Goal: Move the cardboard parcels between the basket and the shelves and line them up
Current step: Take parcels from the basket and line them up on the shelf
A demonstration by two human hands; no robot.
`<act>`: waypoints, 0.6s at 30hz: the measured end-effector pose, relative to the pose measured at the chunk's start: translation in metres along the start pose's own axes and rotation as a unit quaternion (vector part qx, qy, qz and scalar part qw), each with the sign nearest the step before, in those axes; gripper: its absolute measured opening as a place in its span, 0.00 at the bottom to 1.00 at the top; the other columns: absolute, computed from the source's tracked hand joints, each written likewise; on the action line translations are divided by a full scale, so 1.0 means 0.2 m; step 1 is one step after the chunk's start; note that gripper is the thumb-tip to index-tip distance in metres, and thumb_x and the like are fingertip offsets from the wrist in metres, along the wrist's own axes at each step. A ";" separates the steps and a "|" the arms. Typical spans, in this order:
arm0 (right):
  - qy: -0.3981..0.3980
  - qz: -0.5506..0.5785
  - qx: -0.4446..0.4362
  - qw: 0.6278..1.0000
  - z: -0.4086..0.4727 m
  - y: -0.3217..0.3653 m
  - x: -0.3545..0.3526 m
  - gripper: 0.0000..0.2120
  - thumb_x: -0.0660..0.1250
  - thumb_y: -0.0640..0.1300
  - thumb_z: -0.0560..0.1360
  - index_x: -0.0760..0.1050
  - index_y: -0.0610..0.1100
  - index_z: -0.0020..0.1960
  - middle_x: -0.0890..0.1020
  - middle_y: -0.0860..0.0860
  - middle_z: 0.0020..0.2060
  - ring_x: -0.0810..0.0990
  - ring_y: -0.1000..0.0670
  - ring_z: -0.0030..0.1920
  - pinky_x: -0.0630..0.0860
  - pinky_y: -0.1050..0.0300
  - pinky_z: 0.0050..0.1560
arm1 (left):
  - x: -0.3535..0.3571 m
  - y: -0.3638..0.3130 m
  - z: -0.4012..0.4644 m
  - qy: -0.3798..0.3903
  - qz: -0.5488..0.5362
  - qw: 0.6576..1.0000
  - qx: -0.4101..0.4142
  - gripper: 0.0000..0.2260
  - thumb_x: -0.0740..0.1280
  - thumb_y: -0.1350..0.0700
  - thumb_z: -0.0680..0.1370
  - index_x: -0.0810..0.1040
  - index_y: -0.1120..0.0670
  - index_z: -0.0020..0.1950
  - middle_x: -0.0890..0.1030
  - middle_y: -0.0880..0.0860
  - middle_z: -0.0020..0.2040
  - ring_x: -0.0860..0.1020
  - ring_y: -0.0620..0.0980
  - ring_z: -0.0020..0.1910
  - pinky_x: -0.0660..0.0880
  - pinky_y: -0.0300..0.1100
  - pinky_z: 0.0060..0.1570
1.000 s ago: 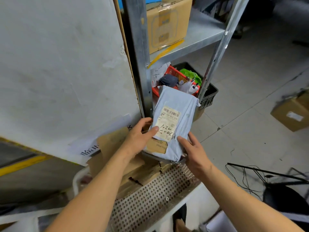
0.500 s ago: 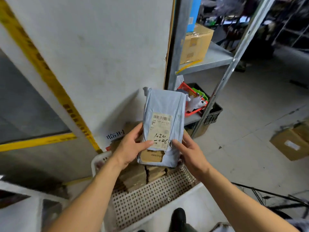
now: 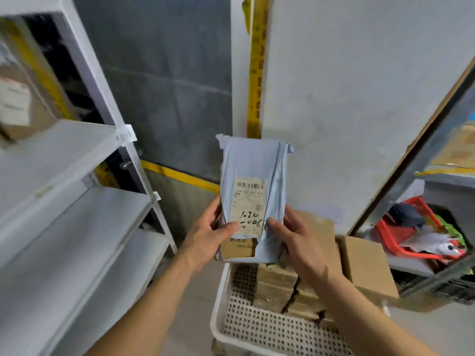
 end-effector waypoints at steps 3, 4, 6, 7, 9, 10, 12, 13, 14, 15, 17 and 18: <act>0.086 0.015 -0.005 0.996 0.06 0.04 0.27 0.20 0.64 0.42 0.86 0.73 0.53 0.76 0.82 0.49 0.68 0.81 0.44 0.68 0.78 0.41 0.69 | -0.24 -0.09 -0.19 -0.085 0.008 0.996 0.007 0.30 0.74 0.61 0.80 0.72 0.31 0.70 0.84 0.39 0.62 0.82 0.39 0.61 0.82 0.43 0.57; 0.115 0.021 -0.005 0.993 0.06 0.06 0.36 0.20 0.64 0.41 0.86 0.73 0.53 0.76 0.83 0.50 0.68 0.82 0.45 0.68 0.80 0.45 0.67 | -0.31 -0.12 -0.26 -0.112 0.013 0.993 0.014 0.29 0.74 0.62 0.80 0.73 0.32 0.70 0.85 0.39 0.61 0.83 0.40 0.61 0.82 0.43 0.57; 0.162 0.025 -0.014 0.986 0.05 0.11 0.56 0.20 0.64 0.40 0.85 0.73 0.52 0.76 0.83 0.51 0.67 0.83 0.47 0.67 0.81 0.49 0.64 | -0.46 -0.18 -0.42 -0.163 0.032 0.986 0.028 0.30 0.74 0.63 0.79 0.73 0.38 0.75 0.84 0.43 0.65 0.82 0.46 0.65 0.80 0.51 0.63; 0.181 0.026 -0.019 0.983 0.04 0.13 0.66 0.21 0.64 0.39 0.85 0.73 0.51 0.76 0.83 0.51 0.67 0.83 0.47 0.66 0.82 0.49 0.64 | -0.53 -0.21 -0.50 -0.186 0.042 0.981 0.033 0.30 0.73 0.63 0.80 0.72 0.39 0.76 0.83 0.45 0.66 0.81 0.49 0.66 0.79 0.54 0.64; 0.221 0.040 -0.021 0.974 0.01 0.15 0.86 0.21 0.64 0.37 0.84 0.73 0.48 0.76 0.84 0.50 0.66 0.83 0.47 0.65 0.82 0.52 0.62 | -0.67 -0.25 -0.67 -0.226 0.065 0.971 0.042 0.30 0.72 0.63 0.81 0.70 0.40 0.77 0.82 0.47 0.68 0.81 0.51 0.67 0.79 0.56 0.65; 0.241 0.048 -0.016 0.969 -0.01 0.15 0.97 0.21 0.64 0.36 0.84 0.73 0.48 0.76 0.84 0.50 0.66 0.83 0.47 0.65 0.82 0.52 0.62 | -0.73 -0.28 -0.77 -0.246 0.076 0.965 0.050 0.30 0.71 0.64 0.81 0.70 0.41 0.78 0.81 0.47 0.69 0.81 0.51 0.67 0.78 0.57 0.66; 0.277 0.049 -0.011 0.960 -0.06 0.17 1.19 0.22 0.66 0.37 0.84 0.74 0.50 0.76 0.84 0.51 0.66 0.83 0.47 0.66 0.80 0.48 0.66 | -0.86 -0.33 -0.97 -0.289 0.081 0.952 0.067 0.29 0.69 0.65 0.82 0.69 0.43 0.79 0.81 0.48 0.70 0.80 0.52 0.68 0.78 0.57 0.66; 0.293 0.046 -0.009 0.955 -0.09 0.18 1.30 0.22 0.67 0.37 0.83 0.74 0.51 0.75 0.84 0.52 0.65 0.83 0.47 0.66 0.79 0.46 0.67 | -0.92 -0.36 -1.08 -0.311 0.080 0.944 0.073 0.28 0.69 0.65 0.82 0.69 0.44 0.78 0.81 0.48 0.70 0.81 0.52 0.68 0.79 0.57 0.66; 0.309 0.042 -0.010 0.950 -0.13 0.20 1.42 0.22 0.67 0.38 0.83 0.75 0.53 0.75 0.85 0.53 0.65 0.83 0.48 0.66 0.79 0.46 0.67 | -0.98 -0.39 -1.19 -0.332 0.078 0.936 0.081 0.27 0.68 0.66 0.82 0.70 0.45 0.78 0.81 0.48 0.69 0.81 0.51 0.67 0.79 0.56 0.65; 0.326 0.036 -0.013 0.945 -0.17 0.21 1.53 0.23 0.68 0.38 0.83 0.75 0.54 0.75 0.85 0.54 0.65 0.83 0.50 0.66 0.78 0.47 0.67 | -1.04 -0.41 -1.29 -0.352 0.074 0.929 0.088 0.27 0.68 0.67 0.82 0.71 0.46 0.78 0.82 0.48 0.68 0.81 0.50 0.67 0.80 0.55 0.65; 0.367 0.028 -0.019 0.930 -0.27 0.26 1.77 0.23 0.68 0.39 0.83 0.74 0.56 0.75 0.85 0.55 0.64 0.83 0.52 0.65 0.79 0.50 0.66 | -1.16 -0.46 -1.49 -0.385 0.070 0.915 0.102 0.26 0.68 0.67 0.82 0.71 0.46 0.77 0.83 0.48 0.67 0.82 0.51 0.66 0.79 0.55 0.65; 0.388 0.025 -0.021 0.921 -0.32 0.28 1.88 0.23 0.68 0.40 0.83 0.74 0.56 0.75 0.85 0.56 0.64 0.83 0.52 0.65 0.80 0.51 0.65 | -1.22 -0.48 -1.58 -0.400 0.068 0.907 0.110 0.26 0.68 0.67 0.82 0.72 0.46 0.76 0.83 0.49 0.67 0.82 0.51 0.66 0.79 0.55 0.65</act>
Point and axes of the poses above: each hand's wrist, its own z-axis towards the middle knuckle, its own x-axis out of the palm, y = z × x, the point moved 9 cm from there along z, towards the middle knuckle
